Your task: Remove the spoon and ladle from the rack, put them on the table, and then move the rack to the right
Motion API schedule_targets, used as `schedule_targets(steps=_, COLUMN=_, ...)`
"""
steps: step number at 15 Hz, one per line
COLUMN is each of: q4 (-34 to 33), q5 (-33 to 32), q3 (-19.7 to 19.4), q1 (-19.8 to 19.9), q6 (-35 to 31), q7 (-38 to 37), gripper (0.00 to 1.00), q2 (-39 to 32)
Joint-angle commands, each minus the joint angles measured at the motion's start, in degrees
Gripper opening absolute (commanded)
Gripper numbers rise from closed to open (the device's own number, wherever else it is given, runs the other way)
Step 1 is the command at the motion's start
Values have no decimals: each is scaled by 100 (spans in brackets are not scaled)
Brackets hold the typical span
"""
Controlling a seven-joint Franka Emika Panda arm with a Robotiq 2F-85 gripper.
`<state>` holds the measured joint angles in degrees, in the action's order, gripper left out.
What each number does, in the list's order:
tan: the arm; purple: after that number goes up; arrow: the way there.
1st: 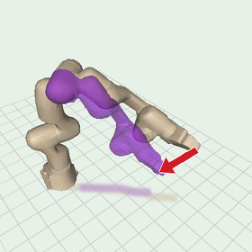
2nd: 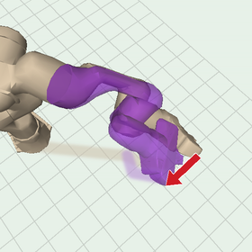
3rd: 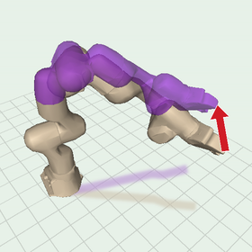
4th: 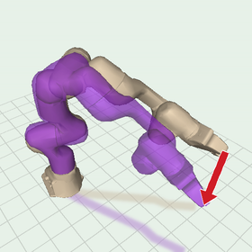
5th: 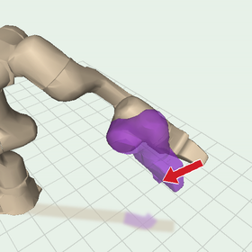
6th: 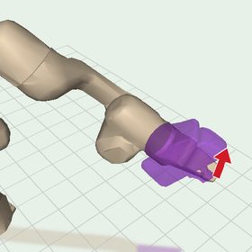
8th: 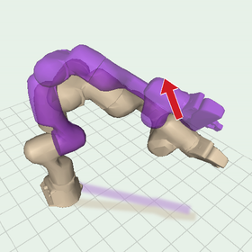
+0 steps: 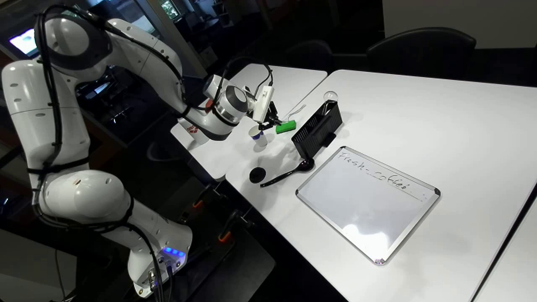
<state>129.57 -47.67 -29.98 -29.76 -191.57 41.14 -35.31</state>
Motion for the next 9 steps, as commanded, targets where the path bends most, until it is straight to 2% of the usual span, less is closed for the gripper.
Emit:
schedule_targets(steps=1, q4=-150, q5=393, q3=-316, q1=-402, q6=-631, q7=-166, gripper=2, q2=-661)
schedule_targets(steps=4, q4=-138, q5=848, q3=-287, q1=-503, q6=-919, q7=-136, gripper=2, q2=-1044)
schedule_targets(steps=5, q4=-235, q5=979, q3=-49, q1=-348, q6=-700, q7=-35, gripper=2, q2=-976)
schedule_targets(steps=9, q4=-424, q5=1517, q3=27, q1=-447, q6=-640, q7=22, gripper=2, q2=-1165)
